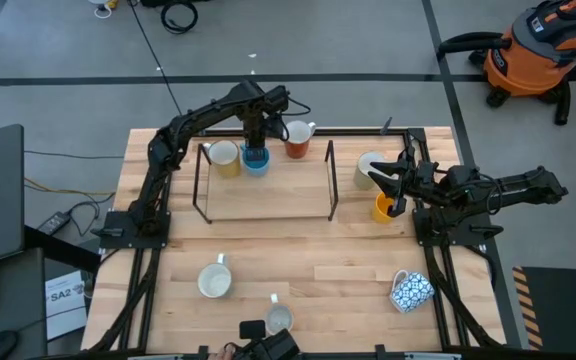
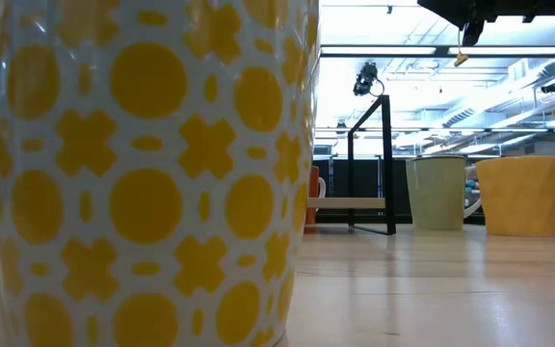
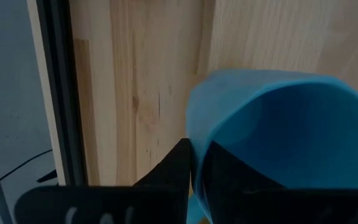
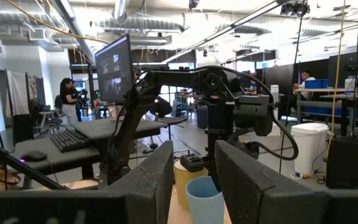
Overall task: Place coffee mugs
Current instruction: Put the blue mug on the shelf, then put the light blue mug on the shelf
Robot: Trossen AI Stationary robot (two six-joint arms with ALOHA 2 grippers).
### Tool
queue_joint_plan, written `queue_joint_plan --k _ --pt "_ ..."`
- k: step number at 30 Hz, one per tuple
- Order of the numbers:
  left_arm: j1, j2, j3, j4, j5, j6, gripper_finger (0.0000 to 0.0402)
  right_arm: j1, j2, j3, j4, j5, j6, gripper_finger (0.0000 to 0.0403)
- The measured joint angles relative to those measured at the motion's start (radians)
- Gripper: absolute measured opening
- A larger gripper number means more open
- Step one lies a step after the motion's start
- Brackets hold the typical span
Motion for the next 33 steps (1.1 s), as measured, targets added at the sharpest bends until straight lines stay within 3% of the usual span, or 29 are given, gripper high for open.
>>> queue_joint_plan --k 13,27,33 --pt "-0.014 0.001 0.000 0.000 0.000 -0.001 0.0047 0.000 0.000 0.000 0.000 0.000 0.000 0.0125" --pt "-0.015 0.001 0.000 0.000 0.001 0.003 0.0140 0.000 0.000 0.000 0.000 0.000 0.000 0.0125" --pt "-0.014 0.001 0.000 0.000 0.001 0.007 0.0162 0.000 0.000 0.000 0.000 0.000 0.000 0.0125"
